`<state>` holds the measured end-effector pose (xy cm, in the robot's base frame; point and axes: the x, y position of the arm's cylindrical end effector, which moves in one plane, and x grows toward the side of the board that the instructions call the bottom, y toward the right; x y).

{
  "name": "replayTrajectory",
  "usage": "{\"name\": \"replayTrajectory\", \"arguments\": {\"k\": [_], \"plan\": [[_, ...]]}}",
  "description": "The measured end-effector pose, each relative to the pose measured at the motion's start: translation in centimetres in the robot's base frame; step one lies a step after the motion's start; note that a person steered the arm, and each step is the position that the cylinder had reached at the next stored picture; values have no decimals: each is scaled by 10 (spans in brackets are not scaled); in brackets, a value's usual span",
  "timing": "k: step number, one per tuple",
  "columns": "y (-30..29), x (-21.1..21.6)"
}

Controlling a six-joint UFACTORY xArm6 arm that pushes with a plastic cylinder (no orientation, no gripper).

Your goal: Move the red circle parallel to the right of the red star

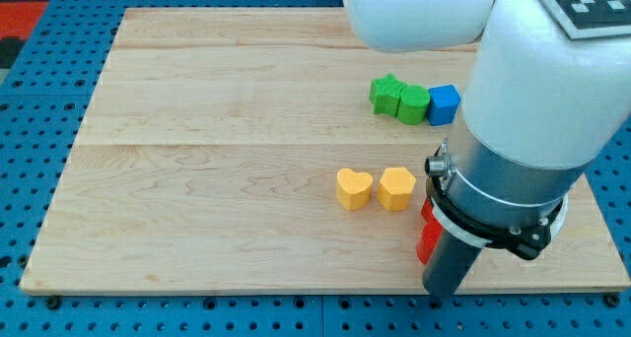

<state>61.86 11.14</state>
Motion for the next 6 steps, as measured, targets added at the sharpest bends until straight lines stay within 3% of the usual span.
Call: {"name": "replayTrajectory", "arguments": {"k": [1,4,6], "plan": [[0,0],[-162,-43],[-157,-98]]}}
